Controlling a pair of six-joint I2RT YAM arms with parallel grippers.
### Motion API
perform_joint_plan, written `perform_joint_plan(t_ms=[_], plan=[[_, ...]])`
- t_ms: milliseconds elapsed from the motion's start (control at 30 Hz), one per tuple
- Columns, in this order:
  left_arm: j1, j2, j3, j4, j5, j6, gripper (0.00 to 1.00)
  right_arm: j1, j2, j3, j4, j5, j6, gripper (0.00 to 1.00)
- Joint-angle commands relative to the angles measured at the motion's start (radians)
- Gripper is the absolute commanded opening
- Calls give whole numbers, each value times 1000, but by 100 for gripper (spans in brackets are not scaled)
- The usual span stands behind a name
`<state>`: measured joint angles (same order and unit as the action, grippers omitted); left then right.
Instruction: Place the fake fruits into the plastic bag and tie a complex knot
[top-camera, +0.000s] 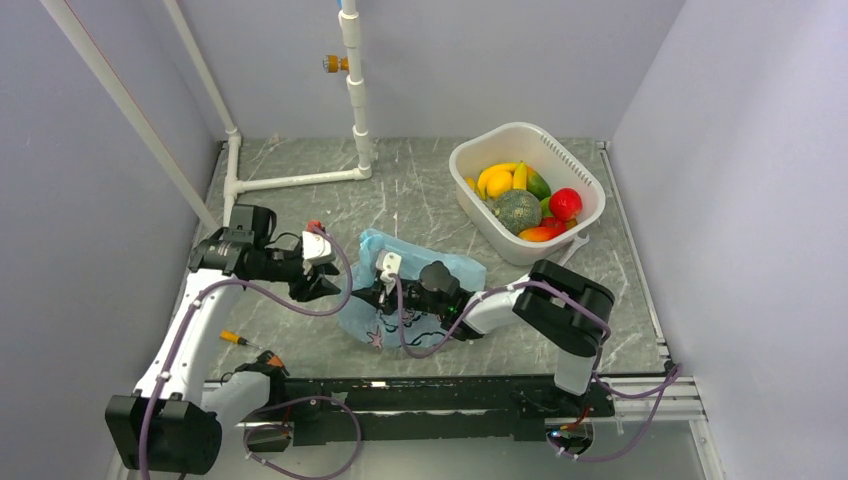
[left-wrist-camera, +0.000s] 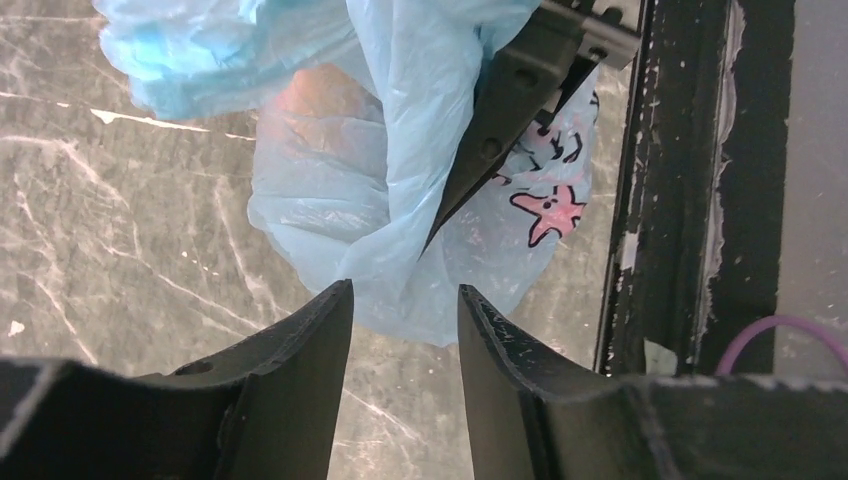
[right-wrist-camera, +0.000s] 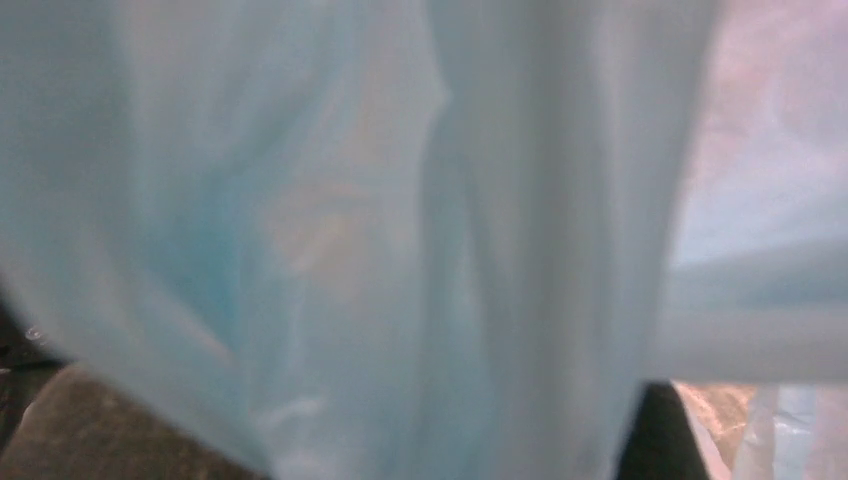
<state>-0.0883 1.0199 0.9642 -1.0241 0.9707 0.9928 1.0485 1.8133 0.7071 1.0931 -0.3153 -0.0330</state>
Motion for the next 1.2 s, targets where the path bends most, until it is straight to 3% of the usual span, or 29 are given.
perform_joint_plan(t_ms=[0, 100, 267, 433, 533, 567, 800, 1167], plan=[[-5, 40, -3, 31, 43, 169, 48, -4, -58, -17, 92, -41, -56, 4], [-23, 87, 6, 37, 40, 200, 47, -3, -73, -25, 99, -41, -74, 6], [-50, 84, -62, 169, 51, 131, 42, -4, -96, -39, 120, -51, -89, 7], [-81, 69, -133, 186, 69, 160, 18, -7, -108, -54, 122, -42, -100, 11], [-83, 54, -164, 194, 71, 178, 1, -15, -118, -60, 117, -49, -96, 29], [-83, 47, -173, 195, 71, 186, 0, -18, -120, -62, 116, -52, -93, 36], [-83, -2, -238, 260, 67, 172, 0, -24, -138, -37, 111, -98, -20, 51], [-124, -94, -313, 410, 74, 29, 0, -24, -13, 77, 131, -36, 105, 44]])
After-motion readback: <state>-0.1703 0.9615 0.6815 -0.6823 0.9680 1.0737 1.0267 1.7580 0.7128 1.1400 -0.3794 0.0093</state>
